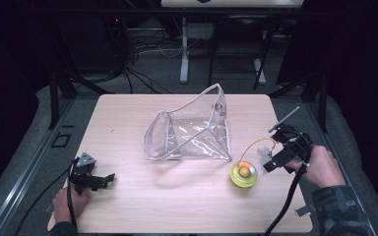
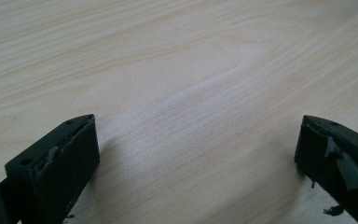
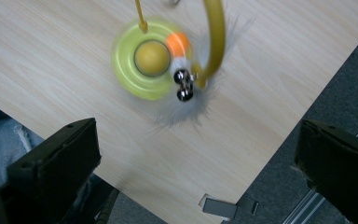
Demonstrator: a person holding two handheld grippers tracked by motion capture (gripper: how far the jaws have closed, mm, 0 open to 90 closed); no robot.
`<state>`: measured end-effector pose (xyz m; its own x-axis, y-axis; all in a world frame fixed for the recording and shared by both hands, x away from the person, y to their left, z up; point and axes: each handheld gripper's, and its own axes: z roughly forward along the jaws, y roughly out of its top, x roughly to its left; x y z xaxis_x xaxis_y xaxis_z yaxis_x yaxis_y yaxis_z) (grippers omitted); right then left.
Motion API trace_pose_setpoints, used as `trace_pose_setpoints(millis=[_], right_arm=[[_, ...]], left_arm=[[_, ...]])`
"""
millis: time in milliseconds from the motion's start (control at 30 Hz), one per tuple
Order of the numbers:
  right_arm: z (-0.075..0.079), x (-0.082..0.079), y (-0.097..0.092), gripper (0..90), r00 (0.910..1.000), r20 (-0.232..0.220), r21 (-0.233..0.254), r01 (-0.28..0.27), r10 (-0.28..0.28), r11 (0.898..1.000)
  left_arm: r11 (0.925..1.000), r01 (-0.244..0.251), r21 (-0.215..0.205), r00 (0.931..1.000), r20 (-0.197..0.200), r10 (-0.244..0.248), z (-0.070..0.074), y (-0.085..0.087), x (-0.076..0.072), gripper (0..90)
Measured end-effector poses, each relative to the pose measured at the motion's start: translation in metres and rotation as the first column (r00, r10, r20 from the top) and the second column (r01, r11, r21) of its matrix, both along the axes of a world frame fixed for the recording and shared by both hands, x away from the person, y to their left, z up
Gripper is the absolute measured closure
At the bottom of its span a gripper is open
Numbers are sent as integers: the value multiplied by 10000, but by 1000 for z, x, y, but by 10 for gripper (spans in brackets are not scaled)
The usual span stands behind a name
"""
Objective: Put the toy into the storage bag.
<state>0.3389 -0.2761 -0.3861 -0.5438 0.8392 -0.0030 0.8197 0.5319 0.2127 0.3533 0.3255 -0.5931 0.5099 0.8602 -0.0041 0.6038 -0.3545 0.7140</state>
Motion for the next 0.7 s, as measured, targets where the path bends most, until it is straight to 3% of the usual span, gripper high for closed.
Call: trace_pose_setpoints(millis=[133,267,333,433,700], right_arm=[[13,8,8,16,9994,320,93,-111,108,9999],[22,14,12,45,9992,215,-72,-328,330,9994],[29,18,18,130,9985,357,45,-420,418,9991],[33,21,21,157,9980,258,28,-580,579,9983],[37,38,42,332,9943,-105,-432,-1066,1062,9934]], left_arm=[[10000,-2,-1,10000,1,2,0,0,0,0],[10000,-1,0,10000,0,1,0,0,0,0],[10000,-1,0,10000,1,1,0,0,0,0],[10000,0,-2,10000,1,0,0,0,0,0],[10000,-8,-20,10000,-7,8,0,0,0,0]])
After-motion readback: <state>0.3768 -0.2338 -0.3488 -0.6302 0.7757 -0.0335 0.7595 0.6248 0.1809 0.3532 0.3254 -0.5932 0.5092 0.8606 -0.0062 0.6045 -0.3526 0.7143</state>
